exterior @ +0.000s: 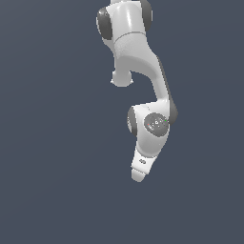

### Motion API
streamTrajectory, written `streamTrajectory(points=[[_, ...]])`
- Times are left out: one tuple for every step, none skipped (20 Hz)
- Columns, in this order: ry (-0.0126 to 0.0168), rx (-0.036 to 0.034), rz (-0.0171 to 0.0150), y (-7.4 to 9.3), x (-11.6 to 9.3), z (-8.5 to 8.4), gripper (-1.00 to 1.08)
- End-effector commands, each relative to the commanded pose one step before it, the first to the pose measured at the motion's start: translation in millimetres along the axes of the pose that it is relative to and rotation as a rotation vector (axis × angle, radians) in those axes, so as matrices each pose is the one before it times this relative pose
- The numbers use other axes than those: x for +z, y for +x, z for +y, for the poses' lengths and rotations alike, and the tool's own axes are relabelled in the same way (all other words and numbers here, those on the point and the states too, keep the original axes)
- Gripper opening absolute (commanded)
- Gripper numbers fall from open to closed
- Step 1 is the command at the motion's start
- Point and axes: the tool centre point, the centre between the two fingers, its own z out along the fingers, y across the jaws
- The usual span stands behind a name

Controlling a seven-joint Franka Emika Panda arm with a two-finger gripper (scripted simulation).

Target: Pick up the object and move it to a goal position.

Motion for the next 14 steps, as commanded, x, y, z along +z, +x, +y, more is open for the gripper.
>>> streamTrajectory(points=[[-0.00031, -0.00005, 0.00019, 0.11, -0.2, 0.11, -1.0], [0.0, 0.0, 0.0, 0.0, 0.0, 0.0, -1.0], [0.0, 0.0, 0.0, 0.0, 0.0, 0.0, -1.0], [0.0, 0.0, 0.0, 0.0, 0.0, 0.0, -1.0], [0.0, 0.0, 0.0, -0.07, -0.04, -0.1, -1.0], [0.0, 0.0, 0.0, -0.08, -0.21, -0.04, -1.0], [0.0, 0.0, 0.0, -0.25, -0.63, -0.11, -1.0], [0.0, 0.0, 0.0, -0.42, -1.06, -0.19, -1.0], [0.0, 0.0, 0.0, -0.59, -1.49, -0.26, -1.0], [0.0, 0.0, 0.0, -0.76, -1.93, -0.34, -1.0], [0.0, 0.0, 0.0, -0.94, -2.37, -0.42, -1.0], [0.0, 0.0, 0.0, -1.12, -2.82, -0.49, -1.0], [0.0, 0.0, 0.0, -1.3, -3.27, -0.57, -1.0], [0.0, 0.0, 0.0, -1.48, -3.74, -0.65, -1.0]])
